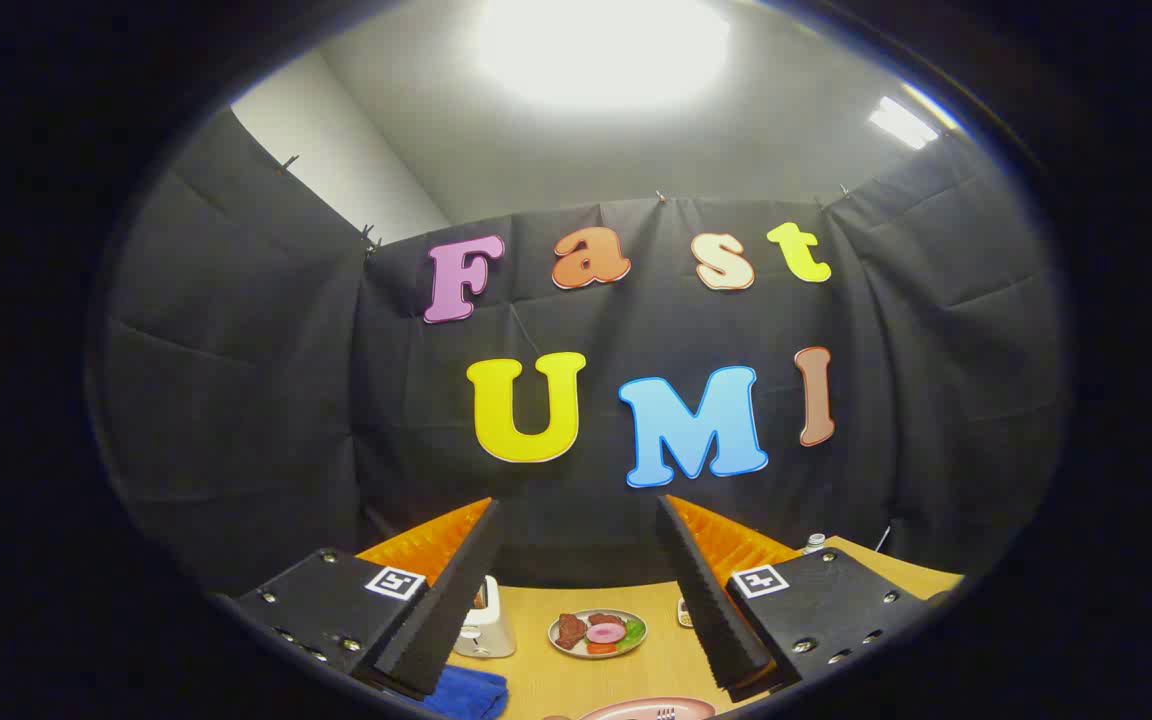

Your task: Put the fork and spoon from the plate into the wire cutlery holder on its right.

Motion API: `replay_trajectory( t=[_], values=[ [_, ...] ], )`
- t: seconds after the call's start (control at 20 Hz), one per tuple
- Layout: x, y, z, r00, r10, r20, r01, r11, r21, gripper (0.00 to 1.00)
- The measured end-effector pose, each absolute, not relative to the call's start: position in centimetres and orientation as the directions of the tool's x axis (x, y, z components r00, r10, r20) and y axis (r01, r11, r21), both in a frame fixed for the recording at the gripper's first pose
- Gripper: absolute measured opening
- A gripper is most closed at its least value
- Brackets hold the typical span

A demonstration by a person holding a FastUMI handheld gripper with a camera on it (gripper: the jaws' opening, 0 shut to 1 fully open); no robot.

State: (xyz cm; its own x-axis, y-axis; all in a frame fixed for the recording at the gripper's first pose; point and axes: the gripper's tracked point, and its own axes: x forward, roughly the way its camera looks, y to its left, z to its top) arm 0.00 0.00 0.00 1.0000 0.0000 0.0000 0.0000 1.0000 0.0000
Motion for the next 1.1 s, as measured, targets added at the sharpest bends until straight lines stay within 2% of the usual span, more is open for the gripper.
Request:
replay_trajectory(
  t=[0.75,0.95,1.1],
  values=[
    [-0.1,-2.4,-1.2,0.997,-0.074,-0.031,0.074,0.997,-0.018,0.96],
    [0.0,-2.9,-3.7,0.991,-0.085,-0.099,0.083,0.996,-0.022,0.96],
    [-0.1,-3.6,-7.2,0.973,-0.104,-0.206,0.099,0.995,-0.033,0.96]
  ],
)
